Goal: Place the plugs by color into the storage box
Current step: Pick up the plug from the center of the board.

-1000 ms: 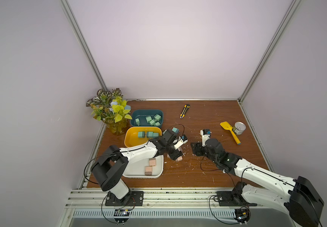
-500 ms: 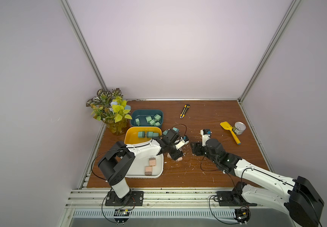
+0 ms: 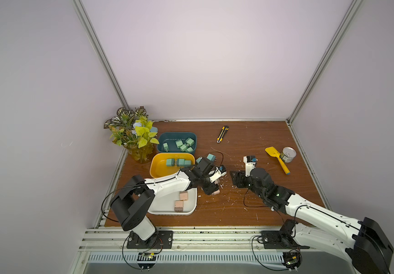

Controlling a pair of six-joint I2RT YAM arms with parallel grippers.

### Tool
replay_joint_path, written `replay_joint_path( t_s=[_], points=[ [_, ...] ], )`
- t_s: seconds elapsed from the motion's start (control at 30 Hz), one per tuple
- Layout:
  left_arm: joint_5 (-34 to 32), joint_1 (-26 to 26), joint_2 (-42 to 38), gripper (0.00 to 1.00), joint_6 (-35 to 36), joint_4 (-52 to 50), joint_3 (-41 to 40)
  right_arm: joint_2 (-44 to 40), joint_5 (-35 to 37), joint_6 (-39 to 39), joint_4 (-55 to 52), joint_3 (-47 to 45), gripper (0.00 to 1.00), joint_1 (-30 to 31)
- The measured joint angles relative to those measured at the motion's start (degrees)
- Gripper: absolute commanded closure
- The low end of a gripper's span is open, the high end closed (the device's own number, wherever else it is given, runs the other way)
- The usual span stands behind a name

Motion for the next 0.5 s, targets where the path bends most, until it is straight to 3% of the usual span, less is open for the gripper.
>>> replay_joint_path(
  t_s=[0.23, 0.5],
  points=[
    [-1.84, -3.82, 3.32, 0.38, 1.29, -2.05, 0.28, -0.07, -0.07, 0.48, -1.11, 0.00, 0.31, 0.00],
    [-4.70, -4.33, 5.97, 0.40, 2.12, -4.28, 1.29, 0.22, -0.15, 0.68, -1.18, -0.33, 0.31, 0.00]
  ],
)
